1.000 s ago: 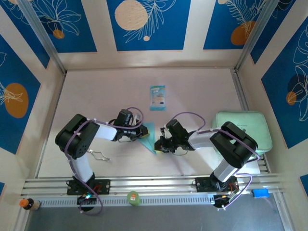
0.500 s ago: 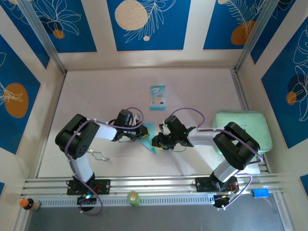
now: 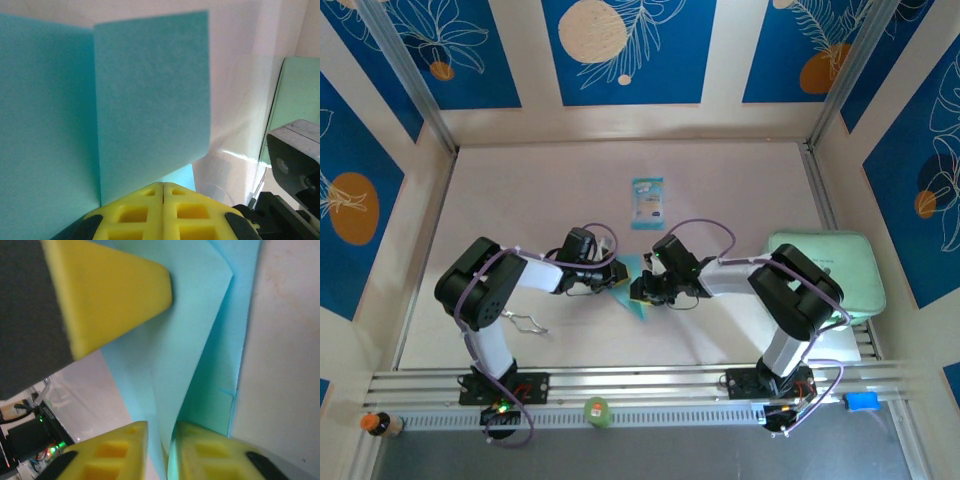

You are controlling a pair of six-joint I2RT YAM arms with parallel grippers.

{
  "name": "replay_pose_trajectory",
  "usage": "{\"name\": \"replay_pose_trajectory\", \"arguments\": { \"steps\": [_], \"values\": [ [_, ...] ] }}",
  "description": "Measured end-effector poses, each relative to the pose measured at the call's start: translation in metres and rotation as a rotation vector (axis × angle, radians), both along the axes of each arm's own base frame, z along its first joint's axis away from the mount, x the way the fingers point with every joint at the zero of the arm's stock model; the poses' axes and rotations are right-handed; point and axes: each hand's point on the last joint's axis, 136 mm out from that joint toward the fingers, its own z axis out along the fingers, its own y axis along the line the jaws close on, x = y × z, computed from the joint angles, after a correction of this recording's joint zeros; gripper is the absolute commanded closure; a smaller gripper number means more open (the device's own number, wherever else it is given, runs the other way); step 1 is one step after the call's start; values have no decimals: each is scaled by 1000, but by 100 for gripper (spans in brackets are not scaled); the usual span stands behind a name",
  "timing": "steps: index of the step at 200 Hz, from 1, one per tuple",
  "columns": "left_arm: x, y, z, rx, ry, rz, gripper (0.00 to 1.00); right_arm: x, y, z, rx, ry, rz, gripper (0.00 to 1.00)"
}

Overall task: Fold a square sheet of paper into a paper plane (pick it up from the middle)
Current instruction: Fourth fold the wing at the center of the table.

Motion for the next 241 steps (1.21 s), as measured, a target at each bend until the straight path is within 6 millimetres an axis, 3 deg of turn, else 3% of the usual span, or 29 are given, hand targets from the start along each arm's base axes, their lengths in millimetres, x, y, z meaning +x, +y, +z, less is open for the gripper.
{"name": "replay_pose_trajectory", "arguments": {
  "steps": [44, 80, 120, 172, 241],
  "values": [
    [0, 0, 3, -4, -3, 2, 84, -6, -5, -7, 45, 10, -21, 92],
    [4, -2, 23, -34, -44, 7, 77, -6, -7, -7, 89, 23, -35, 93],
    [3, -2, 39, -61, -83, 8, 85, -5, -6, -6, 139, 51, -43, 95],
    [-5, -7, 34, -57, -74, -14, 92, -5, -5, -5, 176, 79, -45, 97],
    [-14, -8, 3, -15, -8, -29, 93, -5, -5, -5, 182, 87, -48, 97]
  ]
}}
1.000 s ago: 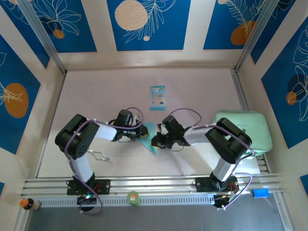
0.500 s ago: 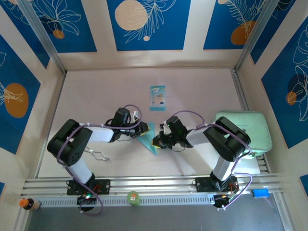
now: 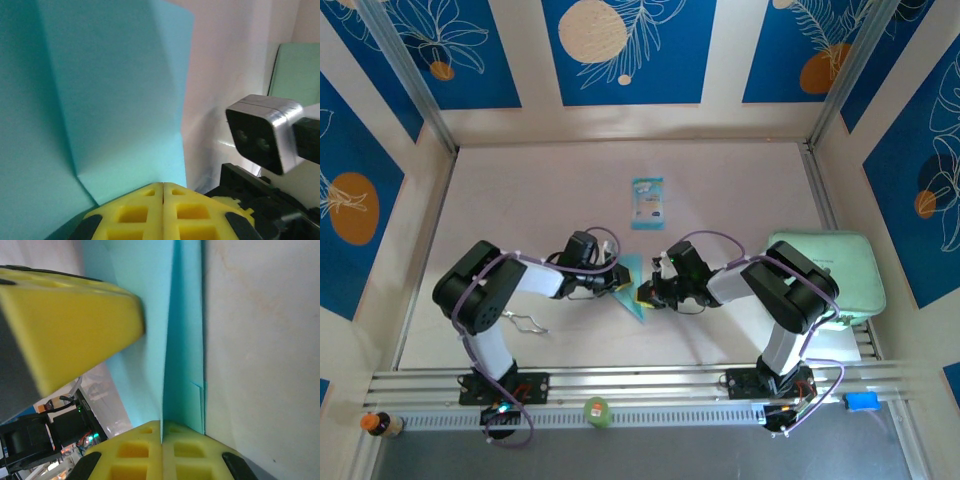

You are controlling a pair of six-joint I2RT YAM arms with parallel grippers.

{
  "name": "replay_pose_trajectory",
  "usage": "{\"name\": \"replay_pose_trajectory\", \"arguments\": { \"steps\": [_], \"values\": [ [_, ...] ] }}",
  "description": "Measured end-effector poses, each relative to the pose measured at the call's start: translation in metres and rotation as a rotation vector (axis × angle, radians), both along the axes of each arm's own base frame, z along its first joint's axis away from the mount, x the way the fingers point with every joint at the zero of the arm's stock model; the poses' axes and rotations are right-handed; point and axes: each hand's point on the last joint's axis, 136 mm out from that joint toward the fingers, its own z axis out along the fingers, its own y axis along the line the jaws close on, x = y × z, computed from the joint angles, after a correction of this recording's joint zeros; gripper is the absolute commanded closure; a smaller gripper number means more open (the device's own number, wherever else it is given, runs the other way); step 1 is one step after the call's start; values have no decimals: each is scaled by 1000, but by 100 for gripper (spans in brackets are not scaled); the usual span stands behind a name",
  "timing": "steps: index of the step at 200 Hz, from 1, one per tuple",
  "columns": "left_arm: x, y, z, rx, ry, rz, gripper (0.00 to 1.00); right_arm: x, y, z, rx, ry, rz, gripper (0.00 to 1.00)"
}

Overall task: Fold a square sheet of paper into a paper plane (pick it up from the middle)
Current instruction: Fourth fold the wing at the center of the table.

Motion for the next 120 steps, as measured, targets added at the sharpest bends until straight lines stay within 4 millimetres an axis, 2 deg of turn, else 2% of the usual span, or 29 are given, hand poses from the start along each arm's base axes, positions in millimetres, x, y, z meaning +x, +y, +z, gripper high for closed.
{"name": "replay_pose_trajectory", "arguments": {
  "steps": [68, 105, 120],
  "values": [
    [-1, 1, -5, 34, 3, -8, 96, -1, 1, 2, -20, 8, 9, 86],
    [-1, 1, -5, 37, 5, -9, 97, -13, -1, 2, -61, 17, 39, 84],
    [-1, 2, -5, 39, 2, -13, 97, -17, -1, 2, -70, 19, 50, 87]
  ]
}}
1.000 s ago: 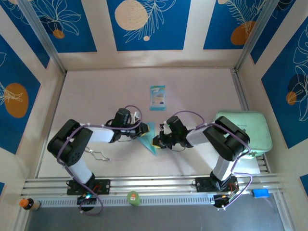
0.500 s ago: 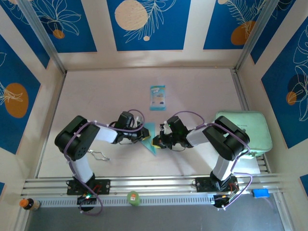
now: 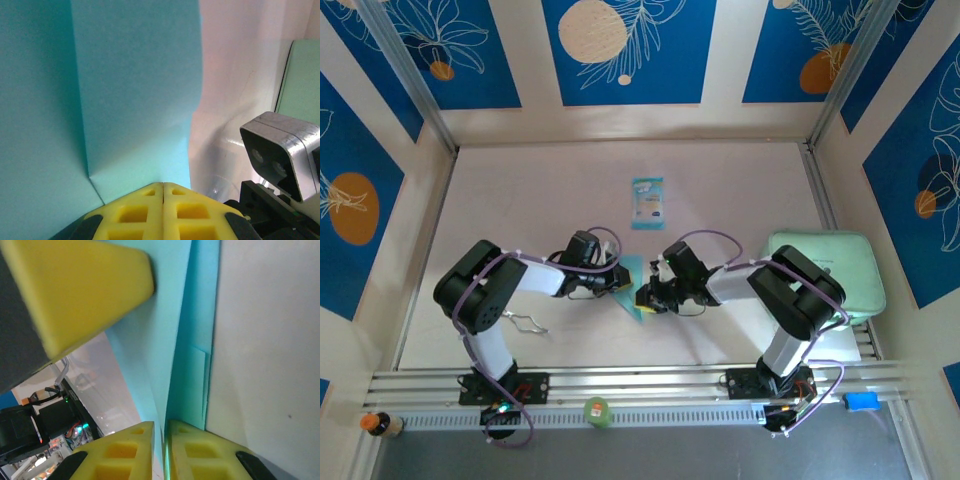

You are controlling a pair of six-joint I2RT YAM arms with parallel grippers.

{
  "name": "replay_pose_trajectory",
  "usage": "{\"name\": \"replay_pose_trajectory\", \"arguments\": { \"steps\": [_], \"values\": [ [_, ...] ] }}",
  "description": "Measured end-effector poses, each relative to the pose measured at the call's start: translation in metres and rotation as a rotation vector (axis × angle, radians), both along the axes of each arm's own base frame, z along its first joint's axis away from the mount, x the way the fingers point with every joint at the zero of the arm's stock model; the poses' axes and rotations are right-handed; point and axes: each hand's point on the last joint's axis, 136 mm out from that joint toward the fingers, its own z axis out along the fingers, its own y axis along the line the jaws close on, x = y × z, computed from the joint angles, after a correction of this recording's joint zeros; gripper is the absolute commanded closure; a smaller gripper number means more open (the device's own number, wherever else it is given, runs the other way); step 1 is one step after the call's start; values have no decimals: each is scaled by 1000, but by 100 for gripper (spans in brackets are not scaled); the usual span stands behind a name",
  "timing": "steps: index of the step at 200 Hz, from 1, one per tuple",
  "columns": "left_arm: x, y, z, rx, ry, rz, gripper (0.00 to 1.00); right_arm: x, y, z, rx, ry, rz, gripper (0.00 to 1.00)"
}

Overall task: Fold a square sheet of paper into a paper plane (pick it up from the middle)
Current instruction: Fourth fold the wing at the center of the table.

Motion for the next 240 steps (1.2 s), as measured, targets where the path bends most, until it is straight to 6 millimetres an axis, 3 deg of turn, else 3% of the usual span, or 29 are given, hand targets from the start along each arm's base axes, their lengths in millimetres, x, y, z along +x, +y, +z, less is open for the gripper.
{"name": "replay_pose_trajectory", "arguments": {
  "steps": [28, 98, 143, 177, 197, 240],
  "values": [
    [0, 0, 0, 0, 0, -1, 97, -5, -1, -2, -14, -7, 12, 96],
    [-2, -2, 0, 0, 1, -7, 97, -21, -11, -3, -44, 6, 27, 87],
    [-2, -2, 0, -3, 2, -8, 98, -30, -12, -4, -57, 13, 58, 100],
    [-2, -3, 0, -7, 2, -11, 98, -32, -12, -6, -71, 6, 65, 93],
    [-2, -3, 0, -9, 7, -6, 98, -34, -11, -5, -87, -1, 76, 84],
    [-2, -2, 0, -21, -2, 8, 100, -39, -22, 11, -118, -31, 64, 72]
  ]
}}
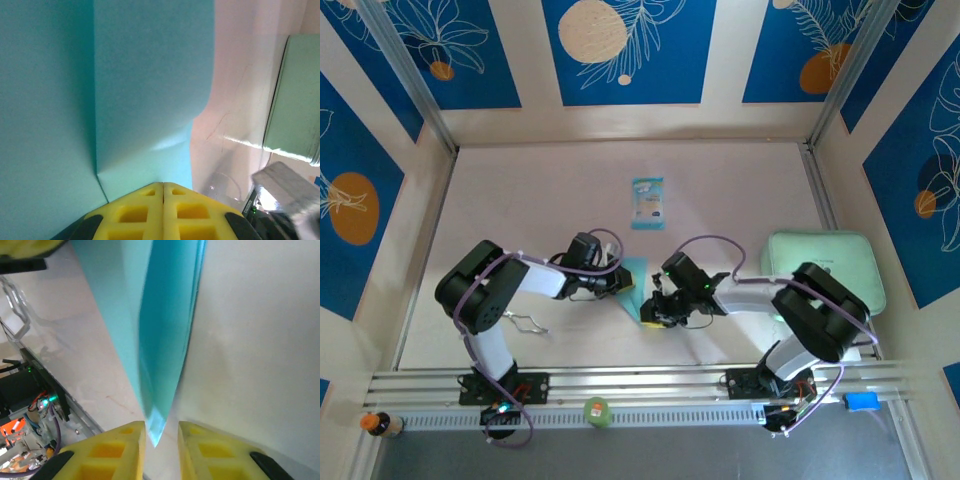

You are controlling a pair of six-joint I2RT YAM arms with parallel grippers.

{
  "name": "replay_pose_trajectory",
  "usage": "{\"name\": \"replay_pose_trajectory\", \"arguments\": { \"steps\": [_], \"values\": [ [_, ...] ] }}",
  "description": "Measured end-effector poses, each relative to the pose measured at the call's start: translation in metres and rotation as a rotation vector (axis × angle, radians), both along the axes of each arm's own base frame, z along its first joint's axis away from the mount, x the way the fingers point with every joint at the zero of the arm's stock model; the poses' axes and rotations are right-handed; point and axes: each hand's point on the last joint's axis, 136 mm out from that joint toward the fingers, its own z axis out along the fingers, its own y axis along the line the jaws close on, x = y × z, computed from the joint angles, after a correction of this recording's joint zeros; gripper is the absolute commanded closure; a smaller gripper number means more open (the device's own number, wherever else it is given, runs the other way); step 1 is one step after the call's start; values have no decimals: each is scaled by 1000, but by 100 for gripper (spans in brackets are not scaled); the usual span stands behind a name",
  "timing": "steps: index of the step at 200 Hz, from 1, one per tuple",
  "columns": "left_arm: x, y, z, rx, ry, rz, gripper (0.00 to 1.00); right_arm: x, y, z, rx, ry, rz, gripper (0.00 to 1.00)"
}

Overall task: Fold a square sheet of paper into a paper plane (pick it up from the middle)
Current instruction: Fourth fold the wing at the center of the table.

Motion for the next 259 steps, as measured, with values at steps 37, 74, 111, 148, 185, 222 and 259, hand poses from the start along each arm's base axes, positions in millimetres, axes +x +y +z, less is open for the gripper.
{"name": "replay_pose_trajectory", "arguments": {
  "steps": [37, 74, 111, 148, 185, 222, 259],
  "values": [
    [1, 5, 1, -32, -33, 52, 100, 27, -9, 36, 81, -94, -96, 66],
    [2, 11, 2, -64, -56, 107, 100, 37, -7, 31, 92, -77, -137, 66],
    [3, 13, 3, -66, -57, 131, 100, 33, 1, 14, 77, -33, -129, 67],
    [3, 13, 3, -67, -54, 133, 100, 31, 11, 9, 80, -14, -96, 67],
    [3, 13, 2, -67, -54, 133, 100, 38, 19, 9, 85, -23, -88, 80],
    [3, 13, 3, -67, -55, 133, 100, 36, 21, 2, 72, -8, -84, 82],
    [3, 13, 2, -67, -54, 133, 100, 35, 21, 1, 71, -7, -80, 81]
  ]
}}
